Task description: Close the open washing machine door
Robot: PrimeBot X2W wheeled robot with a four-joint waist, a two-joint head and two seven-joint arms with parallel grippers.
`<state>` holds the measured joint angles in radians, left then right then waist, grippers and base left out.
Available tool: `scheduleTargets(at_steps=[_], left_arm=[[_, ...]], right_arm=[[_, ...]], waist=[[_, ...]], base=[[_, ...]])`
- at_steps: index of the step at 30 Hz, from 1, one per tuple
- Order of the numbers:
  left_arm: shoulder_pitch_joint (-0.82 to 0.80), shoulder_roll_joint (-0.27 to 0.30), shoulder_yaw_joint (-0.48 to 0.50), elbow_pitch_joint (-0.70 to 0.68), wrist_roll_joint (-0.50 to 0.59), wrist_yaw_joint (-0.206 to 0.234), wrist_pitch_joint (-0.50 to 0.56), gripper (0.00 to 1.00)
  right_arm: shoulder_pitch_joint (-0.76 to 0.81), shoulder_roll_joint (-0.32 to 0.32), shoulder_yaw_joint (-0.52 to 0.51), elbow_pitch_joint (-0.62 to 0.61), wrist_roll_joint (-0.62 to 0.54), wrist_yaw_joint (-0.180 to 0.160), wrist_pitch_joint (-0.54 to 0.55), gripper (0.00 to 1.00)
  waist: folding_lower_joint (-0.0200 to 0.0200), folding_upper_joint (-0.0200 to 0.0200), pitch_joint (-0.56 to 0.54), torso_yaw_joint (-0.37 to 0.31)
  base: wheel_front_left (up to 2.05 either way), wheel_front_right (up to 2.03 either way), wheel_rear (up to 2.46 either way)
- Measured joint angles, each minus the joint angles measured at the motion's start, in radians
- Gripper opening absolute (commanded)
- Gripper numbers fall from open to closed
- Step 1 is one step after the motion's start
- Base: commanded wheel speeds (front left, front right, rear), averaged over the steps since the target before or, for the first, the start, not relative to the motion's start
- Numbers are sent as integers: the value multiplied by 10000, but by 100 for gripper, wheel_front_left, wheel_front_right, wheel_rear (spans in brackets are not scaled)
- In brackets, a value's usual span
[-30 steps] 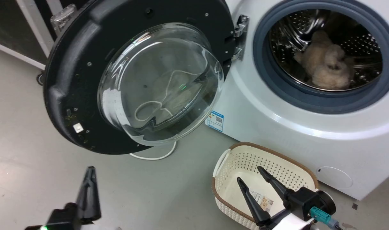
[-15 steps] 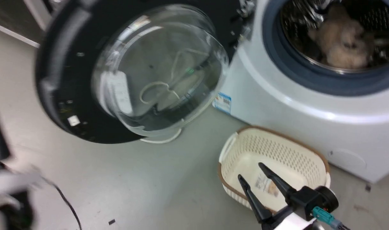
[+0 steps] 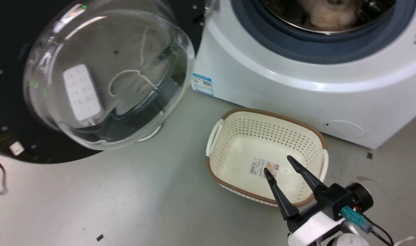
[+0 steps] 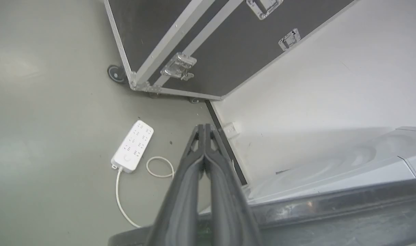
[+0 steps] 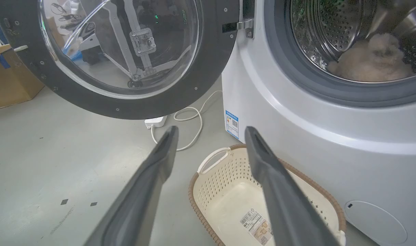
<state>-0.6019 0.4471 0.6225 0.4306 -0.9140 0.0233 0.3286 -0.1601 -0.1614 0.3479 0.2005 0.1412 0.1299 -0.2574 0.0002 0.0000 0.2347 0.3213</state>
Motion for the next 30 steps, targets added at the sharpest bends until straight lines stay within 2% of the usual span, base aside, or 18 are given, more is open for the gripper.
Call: scheduleTargets(at_steps=[2,5,14,23,30], left_arm=[[-148,148,90,512,-535,176,1003,0],[-153,211,59,832,-1116,159,2215,0],[-51,107,33,359,-2253,-282,4134,0],[1313,-1009,-286,-1438,-3256,-347,5965,0],[2859,-2351,-685,-3356,-3664,17,6792,0]], right_arm=[[-70,-15,56,6,12,0,0,100],[-130,-40,65,6,13,0,0,100],[-138,-81,196,38,192,0,0,100],[72,244,-192,219,219,0,0,100],[499,545,-593,303,211,0,0,100]], waist=[[0,0,76,-144],[-1,0,164,-271],[-1,0,-25,-290],[-2,0,-926,-248],[-4,0,-1799,-312]], base=[[0,0,0],[0,0,0],[0,0,0],[0,0,0],[0,0,0]])
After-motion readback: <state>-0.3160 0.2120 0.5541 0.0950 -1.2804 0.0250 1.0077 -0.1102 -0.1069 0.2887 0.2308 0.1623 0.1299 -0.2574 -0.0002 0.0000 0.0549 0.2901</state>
